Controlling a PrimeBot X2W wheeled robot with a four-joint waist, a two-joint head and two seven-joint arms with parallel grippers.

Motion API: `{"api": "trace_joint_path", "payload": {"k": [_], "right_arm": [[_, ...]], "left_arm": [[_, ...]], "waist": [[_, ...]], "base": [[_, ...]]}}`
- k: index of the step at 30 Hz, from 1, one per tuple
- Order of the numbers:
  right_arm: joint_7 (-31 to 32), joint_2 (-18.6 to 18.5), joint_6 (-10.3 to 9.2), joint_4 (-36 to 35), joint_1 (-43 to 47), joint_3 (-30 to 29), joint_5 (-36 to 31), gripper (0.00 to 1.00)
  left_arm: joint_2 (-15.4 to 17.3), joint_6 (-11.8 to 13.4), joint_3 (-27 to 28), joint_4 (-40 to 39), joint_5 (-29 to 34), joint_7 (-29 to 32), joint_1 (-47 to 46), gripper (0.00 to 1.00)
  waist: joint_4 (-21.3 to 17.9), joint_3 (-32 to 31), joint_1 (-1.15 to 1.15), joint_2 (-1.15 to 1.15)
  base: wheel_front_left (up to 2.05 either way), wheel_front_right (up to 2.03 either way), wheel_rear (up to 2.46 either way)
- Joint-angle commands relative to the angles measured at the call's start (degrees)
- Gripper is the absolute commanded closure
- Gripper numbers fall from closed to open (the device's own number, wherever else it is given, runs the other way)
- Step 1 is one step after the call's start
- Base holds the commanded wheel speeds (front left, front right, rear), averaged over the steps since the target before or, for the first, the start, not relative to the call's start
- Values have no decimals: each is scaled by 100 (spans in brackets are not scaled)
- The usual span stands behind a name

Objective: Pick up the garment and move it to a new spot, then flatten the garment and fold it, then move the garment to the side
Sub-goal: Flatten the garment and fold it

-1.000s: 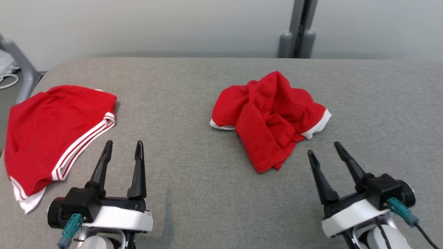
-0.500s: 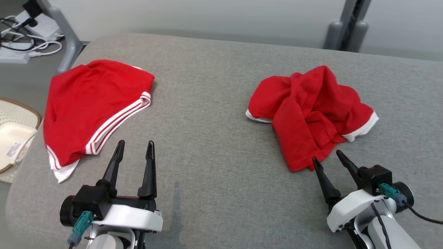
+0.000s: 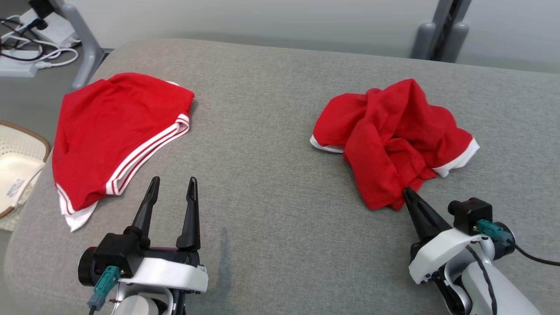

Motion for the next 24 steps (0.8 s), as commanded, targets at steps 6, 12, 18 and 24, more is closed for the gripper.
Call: {"api": "trace_joint_path", "payload": {"k": [6,12,18,24], "right_arm": [[-5,-154,0,-734,255,-249,11,100],[-6,-302,0,-1583,608,-556,12,100],[448,-644,0,-2334,810,-672,34,100],[1329,-559,0,-2998,1246,-1006,411,100]], "left_arm": [[20,7,78,32,-84,-25,-54,0],[19,36,154,6,-168,-25,73,0],[27,9,19,66,-217,-24,-7,0],[23,48,-36,80,-297,-25,-5,0]], "waist": [[-386,-189,0,0],[-883,-342,0,0],[-1248,-401,0,0],[-1518,-418,0,0]], "base": [[0,0,0],[0,0,0],[0,0,0],[0,0,0]]}}
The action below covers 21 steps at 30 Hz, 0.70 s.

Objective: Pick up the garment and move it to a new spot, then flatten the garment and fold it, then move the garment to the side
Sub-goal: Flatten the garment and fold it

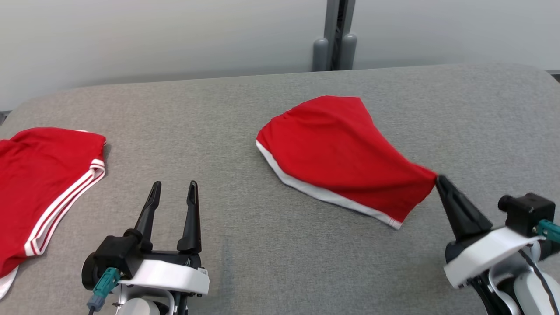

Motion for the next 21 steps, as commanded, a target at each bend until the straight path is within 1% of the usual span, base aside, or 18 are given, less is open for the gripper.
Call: {"api": "trace_joint_path", "payload": {"k": [1,2,7,9,12,13,14,18,21], "right_arm": [[93,-1,0,-37,95,-49,44,100],[372,-16,0,-34,297,-233,84,100],[791,67,0,198,648,-639,-24,100],[1012,92,0,346,806,-701,-50,100],[1280,36,0,509,940,-595,-22,100],[1341,16,0,566,974,-575,-42,82],[1323,-26,0,580,968,-555,-126,0],[1093,65,0,589,837,-662,-251,0],[689,112,0,453,680,-725,-361,0]], "left_arm": [[26,24,0,7,-37,-25,-38,0],[24,10,-37,28,-31,-24,-52,0],[25,12,-64,50,-29,-24,-78,0],[24,1,-72,66,-16,-24,-79,0],[24,-26,-62,103,12,-24,-62,0],[25,-37,-60,113,22,-24,-57,0],[24,-46,-69,127,30,-24,-51,0],[24,-67,-92,163,32,-24,-28,0],[23,-73,-123,178,34,-24,-18,0]], "waist": [[-70,-9,0,0],[-106,-9,0,0],[-139,-22,0,0],[-145,-32,0,0],[-155,-35,0,0],[-155,-40,0,0],[-150,-46,0,0],[-127,-67,0,0],[-95,-80,0,0]], "base": [[0,0,0],[0,0,0],[0,0,0],[0,0,0],[0,0,0],[0,0,0],[0,0,0],[0,0,0],[0,0,0]]}}
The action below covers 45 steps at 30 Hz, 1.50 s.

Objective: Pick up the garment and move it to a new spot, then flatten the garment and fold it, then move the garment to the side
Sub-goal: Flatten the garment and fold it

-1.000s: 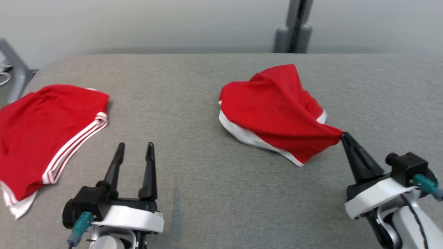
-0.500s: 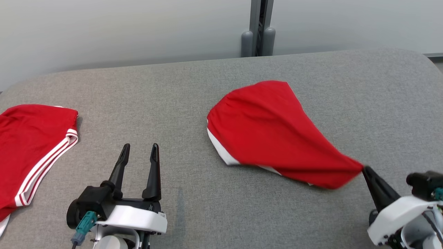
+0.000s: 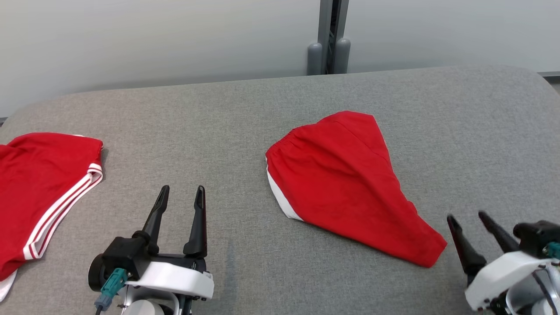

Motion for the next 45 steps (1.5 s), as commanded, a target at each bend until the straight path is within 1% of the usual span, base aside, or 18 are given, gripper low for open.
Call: {"api": "trace_joint_path", "payload": {"k": [1,9,12,16,23,27,31,32,37,45], "right_arm": [[-159,28,0,-47,-87,-12,-26,0],[-1399,221,0,-219,-468,255,-243,0],[-1635,332,0,-84,-579,334,-302,0],[-1779,482,0,148,-642,409,-365,0],[-1885,554,0,396,-706,480,-341,0],[-1908,496,0,476,-800,426,-284,0],[-1924,350,0,661,-1031,268,-198,0],[-1911,245,0,859,-1223,96,-145,0],[-1648,39,0,1639,-1788,-233,36,0],[-1309,-227,0,2782,-2487,-83,452,0]], "left_arm": [[22,-13,-1,3,16,-23,1,0],[22,-41,11,-59,-2,-23,55,0],[21,-36,1,-81,13,-23,50,0],[23,-39,-47,-87,29,-23,45,0],[21,-23,-60,-90,47,-23,75,0],[21,-28,-101,-99,41,-23,18,0],[22,-13,-213,-91,66,-23,-79,0],[23,2,-258,-79,53,-23,-132,0],[21,36,-368,-46,52,-23,-233,0],[22,103,-488,-76,6,-23,-381,0]], "waist": [[20,-10,0,0],[118,-64,0,0],[133,-57,0,0],[174,-38,0,0],[230,-1,0,0],[307,65,0,0],[463,225,0,0],[566,339,0,0],[853,614,0,0],[1249,913,0,0]], "base": [[0,0,0],[0,0,0],[0,0,0],[0,0,0],[0,0,0],[0,0,0],[0,0,0],[0,0,0],[0,0,0],[0,0,0]]}}
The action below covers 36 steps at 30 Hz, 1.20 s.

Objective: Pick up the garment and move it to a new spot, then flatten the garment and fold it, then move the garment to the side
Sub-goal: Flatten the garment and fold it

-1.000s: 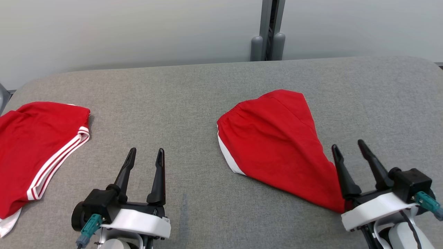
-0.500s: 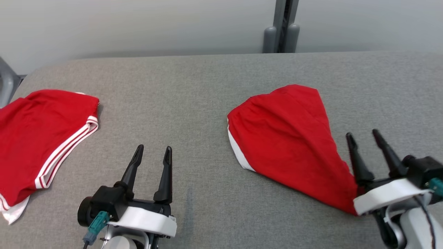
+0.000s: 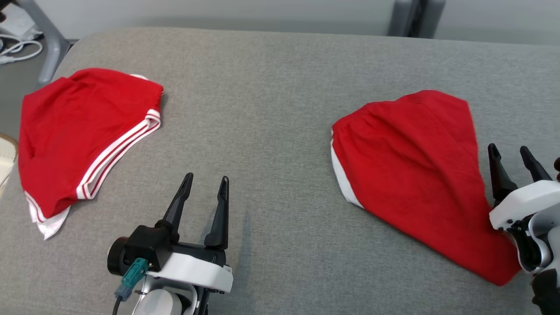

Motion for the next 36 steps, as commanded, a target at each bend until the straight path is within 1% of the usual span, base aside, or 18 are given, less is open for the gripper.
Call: {"api": "trace_joint_path", "payload": {"k": [1,5,13,14,15,17,20,23,26,27,30,33,36], "right_arm": [[65,-102,0,166,-140,60,90,0],[112,-231,0,508,-383,328,265,0],[229,-383,0,894,-757,984,636,0],[262,-401,0,929,-780,1087,661,75],[273,-442,0,975,-809,1203,652,100],[181,-522,0,1040,-876,1369,639,100],[-116,-724,0,1124,-1092,1475,524,100],[-382,-867,0,1193,-1339,1619,159,100],[-535,-1014,0,1100,-1663,1697,-349,100],[-535,-1014,0,1100,-1663,1697,-349,100],[-602,-1127,0,876,-1978,1703,-957,100],[-611,-1159,0,539,-2189,1524,-1526,100],[-606,-1152,-1,136,-2217,1076,-1945,100]], "left_arm": [[25,40,-2,-20,-18,-24,-127,0],[22,76,-46,-49,-43,-23,-136,0],[22,115,-130,-105,-109,-23,-207,0],[22,129,-139,-107,-122,-23,-217,0],[23,136,-151,-108,-129,-24,-224,0],[23,154,-174,-102,-143,-23,-226,0],[22,181,-192,-68,-174,-24,-212,0],[23,194,-171,-53,-197,-24,-173,0],[22,191,-155,-45,-229,-23,-120,0],[22,191,-155,-45,-229,-23,-120,0],[23,182,-141,-36,-266,-23,-75,0],[23,178,-146,-31,-294,-23,-27,0],[21,181,-162,-25,-319,-23,0,0]], "waist": [[153,130,0,0],[271,227,0,0],[444,404,0,0],[458,414,0,0],[471,422,0,0],[493,420,0,0],[507,359,0,0],[485,241,0,0],[435,99,0,0],[435,99,0,0],[385,-38,0,0],[354,-151,0,0],[346,-217,0,0]], "base": [[0,0,0],[0,0,0],[0,0,0],[0,0,0],[0,0,0],[0,0,0],[0,0,0],[0,0,0],[0,0,0],[0,0,0],[0,0,0],[0,0,0],[0,0,0]]}}
